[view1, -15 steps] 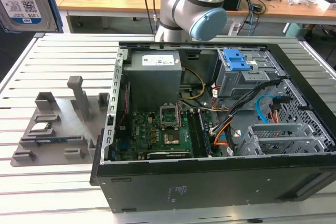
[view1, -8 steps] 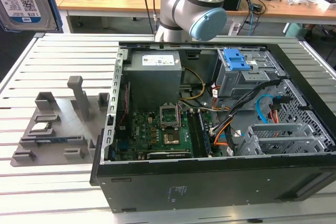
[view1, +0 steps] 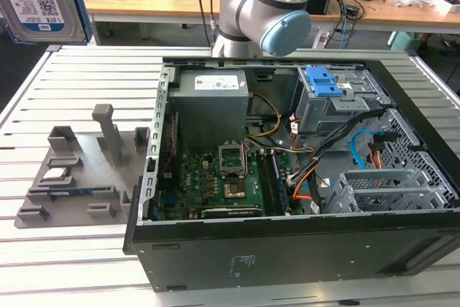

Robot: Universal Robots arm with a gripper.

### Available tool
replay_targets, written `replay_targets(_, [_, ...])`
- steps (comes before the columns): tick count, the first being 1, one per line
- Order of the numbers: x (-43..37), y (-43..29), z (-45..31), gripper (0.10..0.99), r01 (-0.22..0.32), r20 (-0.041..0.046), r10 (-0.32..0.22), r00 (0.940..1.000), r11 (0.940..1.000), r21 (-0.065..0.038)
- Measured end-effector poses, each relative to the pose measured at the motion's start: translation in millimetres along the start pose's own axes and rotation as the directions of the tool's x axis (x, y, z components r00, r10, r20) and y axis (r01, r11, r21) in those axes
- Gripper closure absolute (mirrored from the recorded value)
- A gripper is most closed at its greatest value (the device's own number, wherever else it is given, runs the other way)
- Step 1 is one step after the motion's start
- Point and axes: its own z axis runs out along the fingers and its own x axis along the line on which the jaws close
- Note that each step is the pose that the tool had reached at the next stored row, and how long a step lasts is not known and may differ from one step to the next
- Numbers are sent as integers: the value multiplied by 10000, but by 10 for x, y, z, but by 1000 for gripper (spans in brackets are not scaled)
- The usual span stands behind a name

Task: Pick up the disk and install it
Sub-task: 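Pick up the disk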

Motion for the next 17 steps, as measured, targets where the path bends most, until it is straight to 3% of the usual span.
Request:
replay_targets(9, [0, -376, -10, 722, 0, -1, 0, 10000, 10000, -1])
replay_targets(11, [0, -487, -13, 722, 1, 0, -1, 10000, 10000, -1])
replay_targets(17, [0, -715, -19, 722, 1, -1, -1, 10000, 10000, -1])
